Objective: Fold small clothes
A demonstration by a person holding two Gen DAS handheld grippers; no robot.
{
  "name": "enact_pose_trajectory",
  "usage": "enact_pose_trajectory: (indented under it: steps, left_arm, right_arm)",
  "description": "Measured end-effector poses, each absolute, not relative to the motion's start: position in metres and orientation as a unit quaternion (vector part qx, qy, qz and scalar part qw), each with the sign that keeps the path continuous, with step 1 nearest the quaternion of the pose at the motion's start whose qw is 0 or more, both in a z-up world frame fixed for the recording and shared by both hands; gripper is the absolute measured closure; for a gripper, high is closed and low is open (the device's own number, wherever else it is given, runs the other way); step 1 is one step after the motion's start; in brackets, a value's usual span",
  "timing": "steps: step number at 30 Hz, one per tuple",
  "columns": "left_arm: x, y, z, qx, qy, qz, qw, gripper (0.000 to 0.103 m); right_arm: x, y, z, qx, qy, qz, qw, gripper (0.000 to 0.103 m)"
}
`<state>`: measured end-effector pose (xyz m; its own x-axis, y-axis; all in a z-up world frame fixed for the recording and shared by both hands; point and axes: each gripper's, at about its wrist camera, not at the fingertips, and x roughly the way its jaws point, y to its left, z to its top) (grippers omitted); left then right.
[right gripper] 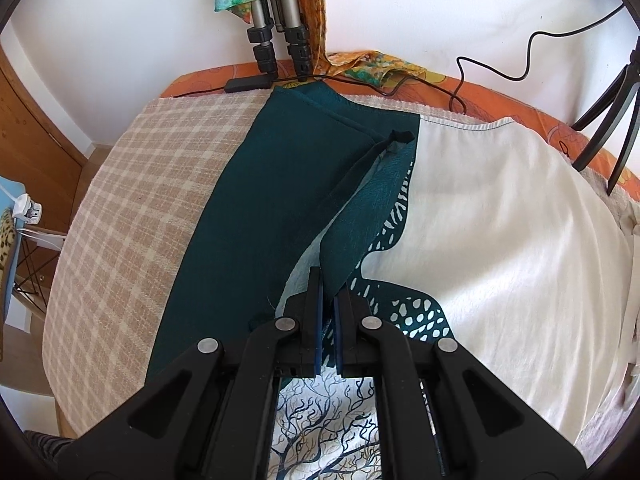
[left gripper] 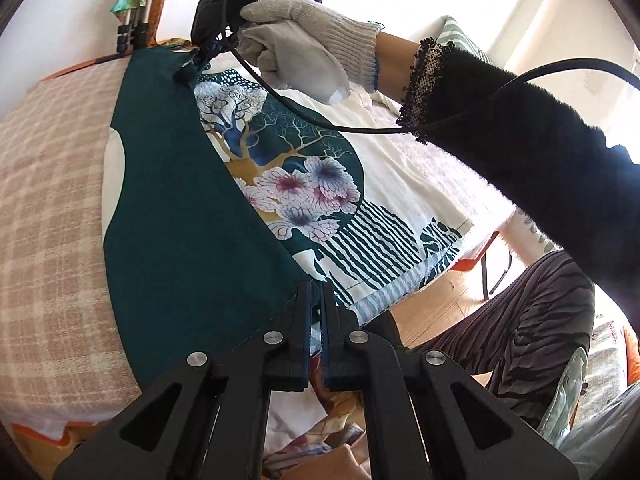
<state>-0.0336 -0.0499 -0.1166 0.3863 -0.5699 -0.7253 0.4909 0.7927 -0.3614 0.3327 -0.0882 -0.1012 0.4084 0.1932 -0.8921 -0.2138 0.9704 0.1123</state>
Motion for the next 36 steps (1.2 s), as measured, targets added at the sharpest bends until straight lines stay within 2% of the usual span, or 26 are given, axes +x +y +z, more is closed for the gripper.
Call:
enact_pose_trajectory:
  steps: [6,9,10,11,13,24,36]
  left_arm:
    - [-0.037,-0.057,-0.125,-0.027,0.470,-0.324,0.821,0.100]
    - [-0.038,-0.057,-0.121,-0.018,0.473,-0.319,0.821,0.091]
    - [-0.038,-0.057,-0.119,-0.020,0.470,-0.321,0.822,0.089]
    - [-0.038,-0.057,-0.117,-0.023,0.469,-0.324,0.821,0.089]
    - [-0.040,-0.058,-0.112,-0.025,0.464,-0.327,0.823,0.089]
    - [-0.037,-0.084,-0.092,-0.016,0.437,-0.319,0.841,0.089]
    - [-0.033,-0.171,-0.084,0.015,0.413,-0.364,0.834,0.089]
  right_arm:
    - [0.336,-0.098,-0.116,-0.007,0.540,0.113,0.834,0.098]
    - [0.334,-0.106,-0.111,0.010,0.542,0.121,0.832,0.097]
    - [0.332,-0.111,-0.108,0.016,0.542,0.118,0.832,0.086]
    - [0.329,-0.116,-0.104,0.026,0.538,0.116,0.835,0.065]
    - [0.320,-0.127,-0.093,0.046,0.517,0.123,0.846,0.047]
    - [0.258,-0.211,-0.039,0.092,0.470,0.150,0.865,0.047]
    - [0.198,-0.344,-0.005,0.143,0.440,0.118,0.879,0.047]
